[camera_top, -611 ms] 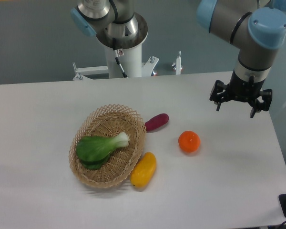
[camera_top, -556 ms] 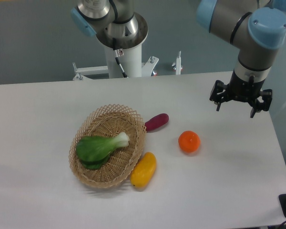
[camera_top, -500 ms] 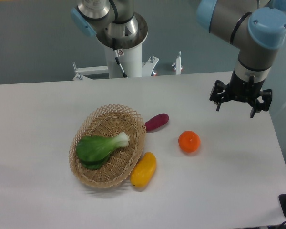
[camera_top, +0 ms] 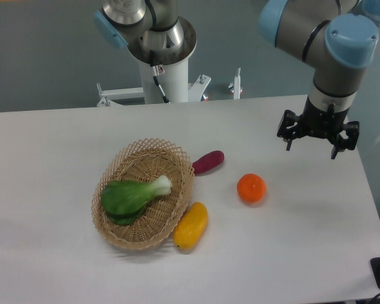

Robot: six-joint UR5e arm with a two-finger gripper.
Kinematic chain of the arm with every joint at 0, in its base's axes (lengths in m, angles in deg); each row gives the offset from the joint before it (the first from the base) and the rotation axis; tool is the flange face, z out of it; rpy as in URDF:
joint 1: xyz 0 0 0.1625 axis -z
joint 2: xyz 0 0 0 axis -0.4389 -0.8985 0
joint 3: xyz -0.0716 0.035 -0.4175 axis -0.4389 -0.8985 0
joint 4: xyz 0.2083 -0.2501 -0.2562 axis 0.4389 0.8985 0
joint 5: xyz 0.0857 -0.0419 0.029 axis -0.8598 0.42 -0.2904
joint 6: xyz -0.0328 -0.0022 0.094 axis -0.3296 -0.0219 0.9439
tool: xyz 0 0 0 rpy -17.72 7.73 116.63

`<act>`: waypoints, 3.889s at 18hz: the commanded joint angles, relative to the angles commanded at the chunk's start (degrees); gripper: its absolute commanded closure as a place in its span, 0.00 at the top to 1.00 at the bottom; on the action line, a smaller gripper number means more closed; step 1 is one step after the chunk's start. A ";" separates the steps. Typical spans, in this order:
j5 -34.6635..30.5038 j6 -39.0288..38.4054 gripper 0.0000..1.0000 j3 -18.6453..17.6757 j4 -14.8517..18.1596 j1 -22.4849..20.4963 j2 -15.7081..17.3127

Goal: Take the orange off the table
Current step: 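Move the open gripper over the orange and lower it around it, then close the gripper fingers on the orange, then lift the grasped orange up off the table and hold it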

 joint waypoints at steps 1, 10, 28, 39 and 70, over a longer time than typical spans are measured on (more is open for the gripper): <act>0.09 0.00 1.00 -0.09 0.00 0.09 0.00; -0.88 -4.40 1.00 -11.15 -11.59 2.64 -1.40; -0.88 -4.57 1.00 -17.23 -19.32 5.80 -7.11; -2.72 -4.92 0.98 -19.69 -23.20 6.24 -7.91; 10.55 -7.91 0.67 7.73 -0.26 3.60 -2.29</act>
